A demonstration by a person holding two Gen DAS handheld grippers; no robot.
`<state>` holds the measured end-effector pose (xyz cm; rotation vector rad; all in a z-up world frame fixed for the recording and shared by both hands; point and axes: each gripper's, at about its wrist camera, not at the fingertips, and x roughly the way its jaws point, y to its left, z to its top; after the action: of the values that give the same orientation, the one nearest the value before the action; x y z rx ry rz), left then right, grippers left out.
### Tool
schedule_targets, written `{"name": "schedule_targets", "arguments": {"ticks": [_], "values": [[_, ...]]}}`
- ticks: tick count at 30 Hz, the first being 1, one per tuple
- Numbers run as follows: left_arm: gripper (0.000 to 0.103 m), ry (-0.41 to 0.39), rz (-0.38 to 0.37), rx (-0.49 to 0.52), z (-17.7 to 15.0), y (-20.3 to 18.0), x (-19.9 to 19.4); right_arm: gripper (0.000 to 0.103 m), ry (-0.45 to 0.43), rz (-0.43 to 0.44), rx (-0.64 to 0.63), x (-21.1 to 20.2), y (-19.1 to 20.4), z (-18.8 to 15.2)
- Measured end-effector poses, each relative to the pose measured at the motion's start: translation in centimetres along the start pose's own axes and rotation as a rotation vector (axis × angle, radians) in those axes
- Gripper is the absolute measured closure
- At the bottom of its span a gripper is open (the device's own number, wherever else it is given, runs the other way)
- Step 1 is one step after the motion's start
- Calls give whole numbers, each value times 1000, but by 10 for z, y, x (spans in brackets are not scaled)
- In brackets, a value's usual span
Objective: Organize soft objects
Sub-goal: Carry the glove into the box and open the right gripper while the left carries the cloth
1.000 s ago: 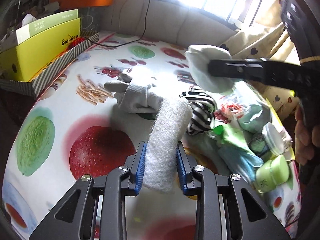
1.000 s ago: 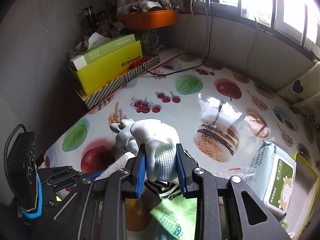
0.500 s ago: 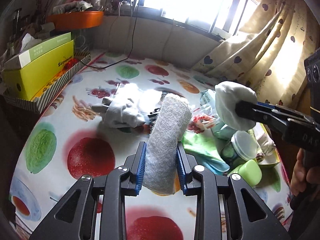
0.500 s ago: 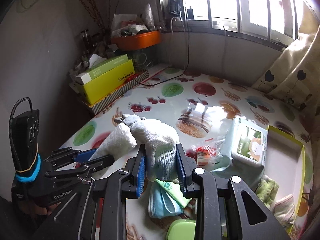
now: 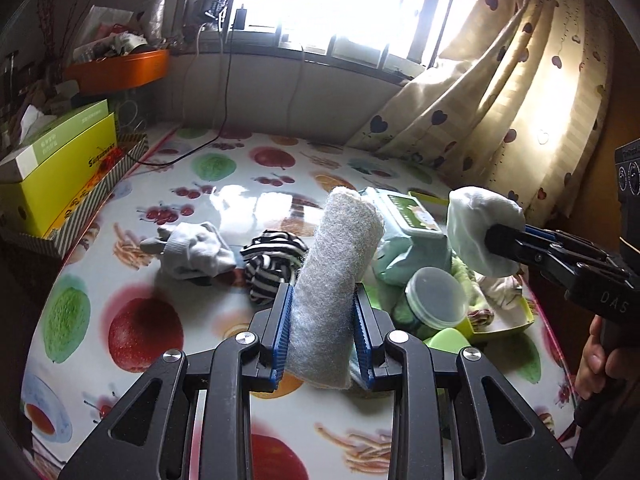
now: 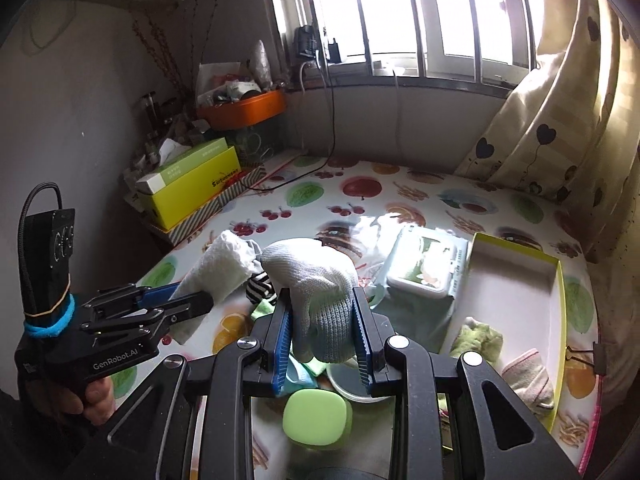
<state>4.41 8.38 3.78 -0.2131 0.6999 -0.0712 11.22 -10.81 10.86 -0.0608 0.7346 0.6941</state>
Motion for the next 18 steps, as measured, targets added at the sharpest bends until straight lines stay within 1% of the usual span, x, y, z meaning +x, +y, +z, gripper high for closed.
{"name": "schedule_targets", "arguments": {"ticks": [11,18], "values": [[74,-8,-49,57,12,-37,5,76,-55,-90,79,-39,-48,-8],[74,-7,-79,96,18,-60,12,76,-74,-126,113,-52,-70,-13]]}}
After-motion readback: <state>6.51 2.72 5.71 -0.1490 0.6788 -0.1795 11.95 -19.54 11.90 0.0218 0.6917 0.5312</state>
